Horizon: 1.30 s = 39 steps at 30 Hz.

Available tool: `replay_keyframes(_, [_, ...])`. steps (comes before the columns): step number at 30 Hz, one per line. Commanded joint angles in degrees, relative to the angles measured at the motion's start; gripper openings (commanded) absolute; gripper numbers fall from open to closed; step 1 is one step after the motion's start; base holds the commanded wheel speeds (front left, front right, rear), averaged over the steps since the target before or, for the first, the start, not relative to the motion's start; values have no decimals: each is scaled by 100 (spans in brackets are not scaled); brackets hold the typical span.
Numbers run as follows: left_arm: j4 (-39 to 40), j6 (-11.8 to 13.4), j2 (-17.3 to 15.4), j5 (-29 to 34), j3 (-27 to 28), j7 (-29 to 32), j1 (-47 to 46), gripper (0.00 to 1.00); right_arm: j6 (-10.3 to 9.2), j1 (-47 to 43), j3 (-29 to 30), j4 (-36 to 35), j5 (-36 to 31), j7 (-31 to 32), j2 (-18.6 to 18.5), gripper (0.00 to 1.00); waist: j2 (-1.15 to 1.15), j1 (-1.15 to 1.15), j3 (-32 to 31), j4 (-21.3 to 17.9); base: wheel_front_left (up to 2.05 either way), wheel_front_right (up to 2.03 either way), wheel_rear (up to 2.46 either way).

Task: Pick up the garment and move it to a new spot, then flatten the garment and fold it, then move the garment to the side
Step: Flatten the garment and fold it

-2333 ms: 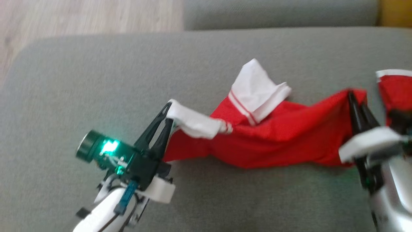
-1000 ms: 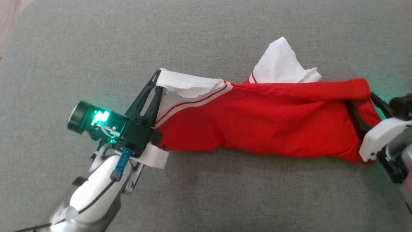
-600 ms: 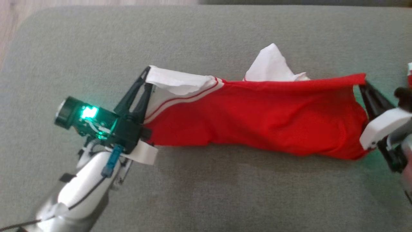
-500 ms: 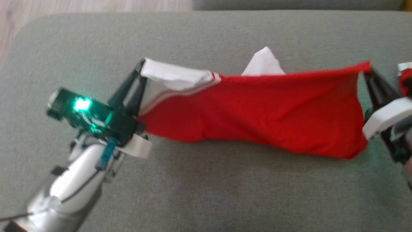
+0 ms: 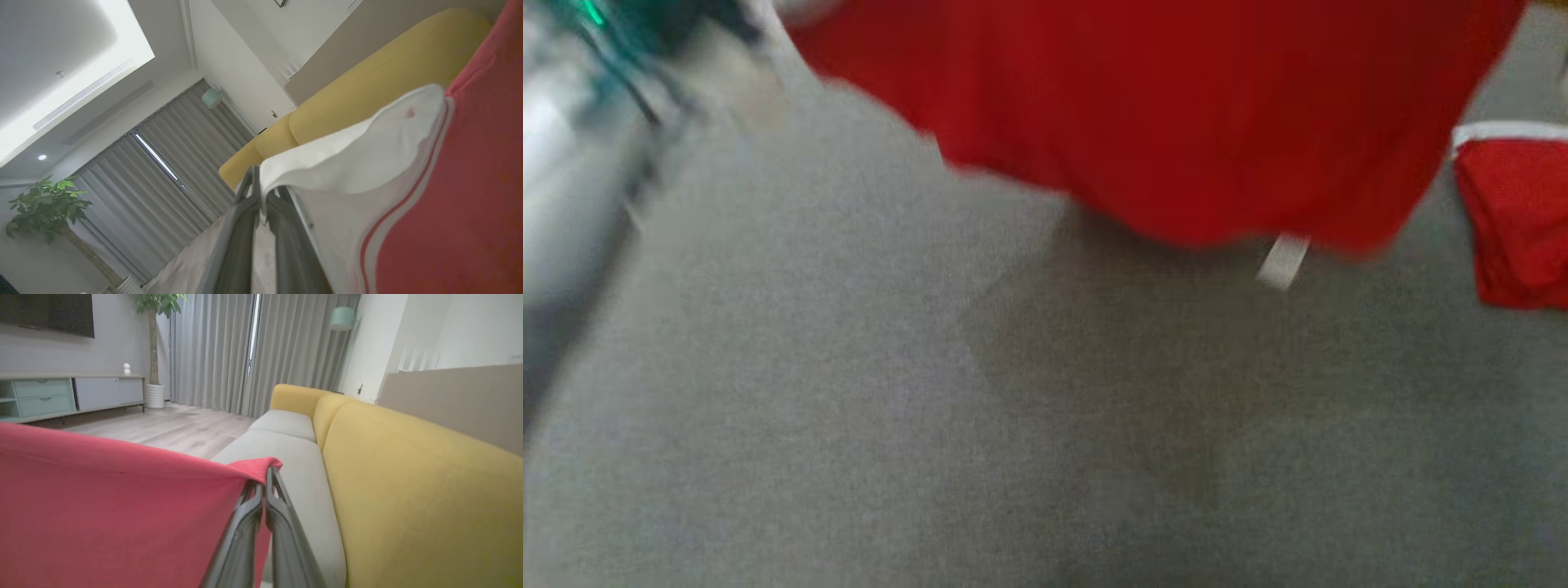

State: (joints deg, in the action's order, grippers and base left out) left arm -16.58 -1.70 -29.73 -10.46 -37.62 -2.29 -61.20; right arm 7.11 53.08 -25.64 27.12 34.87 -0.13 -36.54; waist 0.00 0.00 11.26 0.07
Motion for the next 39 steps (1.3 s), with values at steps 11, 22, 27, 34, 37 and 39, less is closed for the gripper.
replay_keyframes(11, [-1910,301,468,850,245,-749,-3181,0,37,2969,43,1507,-780,-1096,592,0,0,0,1090,-151,0,0,0])
replay_keyframes(22, [-1821,361,552,660,-121,-1223,-1761,0,37,1946,-601,2118,-655,-1470,505,0,0,0,1049,50,0,0,0])
replay_keyframes(27, [-1065,450,325,160,-230,-1240,178,0,37,553,-1058,1893,-91,-1479,245,0,0,0,669,93,0,0,0])
replay_keyframes(34, [357,610,-249,-603,-539,-820,3006,0,37,-1347,-1490,1229,640,-1342,-236,0,0,0,72,18,0,0,0])
replay_keyframes(37, [928,789,-403,-876,-689,-553,3964,0,37,-2043,-1520,966,836,-1275,-363,0,0,0,-159,-14,0,0,0])
replay_keyframes(39, [1278,894,-508,-1040,-787,-358,4491,0,37,-2458,-1459,804,898,-1256,-426,0,0,0,-311,-28,0,0,0])
